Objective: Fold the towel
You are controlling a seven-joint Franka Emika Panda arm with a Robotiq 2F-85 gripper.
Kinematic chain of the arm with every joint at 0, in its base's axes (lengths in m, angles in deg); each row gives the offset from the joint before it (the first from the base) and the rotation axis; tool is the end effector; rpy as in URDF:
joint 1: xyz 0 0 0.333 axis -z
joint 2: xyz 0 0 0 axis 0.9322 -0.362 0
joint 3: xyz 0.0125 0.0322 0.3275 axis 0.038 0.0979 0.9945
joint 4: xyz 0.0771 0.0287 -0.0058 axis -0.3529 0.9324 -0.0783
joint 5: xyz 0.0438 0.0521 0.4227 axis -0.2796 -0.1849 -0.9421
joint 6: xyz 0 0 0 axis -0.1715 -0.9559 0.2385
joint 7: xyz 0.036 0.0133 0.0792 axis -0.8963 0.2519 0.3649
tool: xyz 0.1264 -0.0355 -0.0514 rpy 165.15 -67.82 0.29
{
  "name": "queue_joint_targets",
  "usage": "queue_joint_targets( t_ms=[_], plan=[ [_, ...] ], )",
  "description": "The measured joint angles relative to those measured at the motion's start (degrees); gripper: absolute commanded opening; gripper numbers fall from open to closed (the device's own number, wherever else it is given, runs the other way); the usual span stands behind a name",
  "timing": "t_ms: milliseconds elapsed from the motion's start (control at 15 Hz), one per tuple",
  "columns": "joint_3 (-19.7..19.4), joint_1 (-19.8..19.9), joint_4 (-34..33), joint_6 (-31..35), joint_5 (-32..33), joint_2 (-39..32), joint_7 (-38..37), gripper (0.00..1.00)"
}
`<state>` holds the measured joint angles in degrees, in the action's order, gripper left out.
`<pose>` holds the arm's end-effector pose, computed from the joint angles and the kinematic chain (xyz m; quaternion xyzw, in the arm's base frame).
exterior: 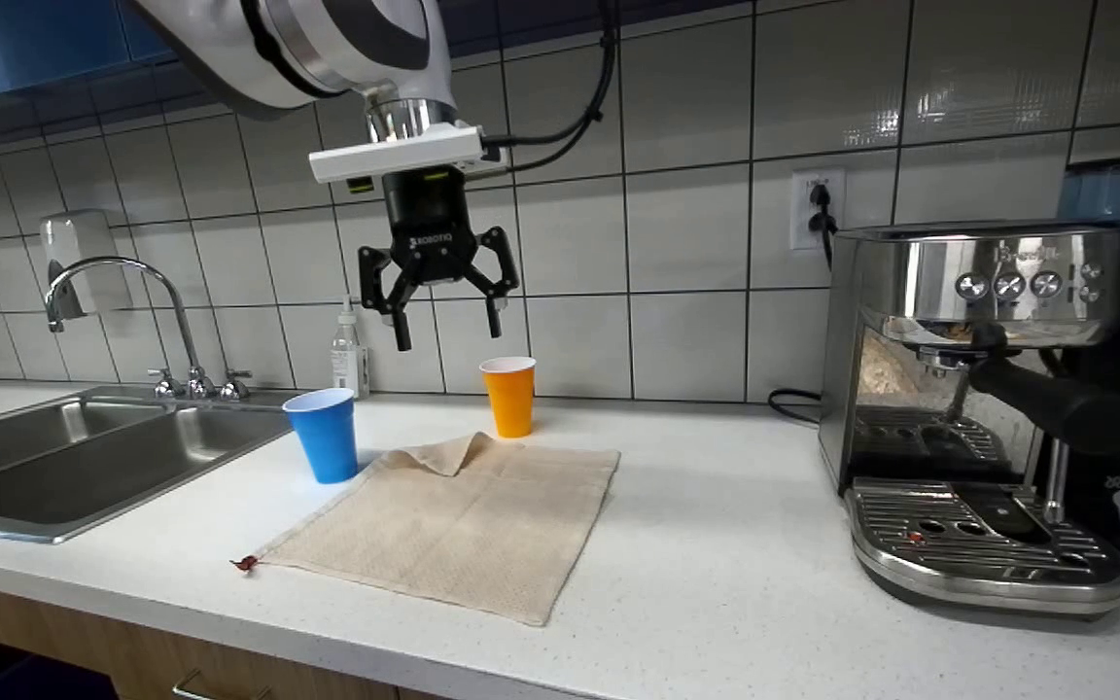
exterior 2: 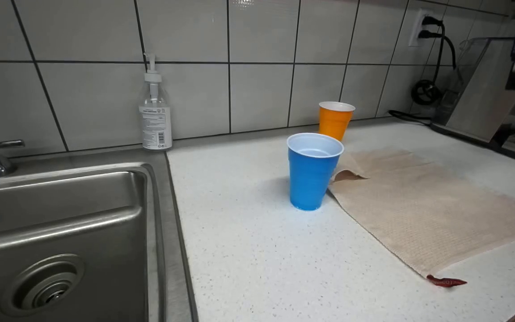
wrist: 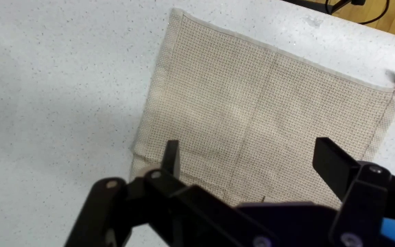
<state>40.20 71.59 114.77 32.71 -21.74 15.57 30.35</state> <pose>0.4937 -0.1108 0.3818 0.9874 0.1345 -0.0656 0.0504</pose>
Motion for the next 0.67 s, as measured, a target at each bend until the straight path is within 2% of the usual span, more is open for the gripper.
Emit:
queue_joint_targets(
  t_ms=[667],
  plan=[
    [3.4,-1.63,5.1,9.75,1.54,-0.49,-0.12,1.0]
  ],
)
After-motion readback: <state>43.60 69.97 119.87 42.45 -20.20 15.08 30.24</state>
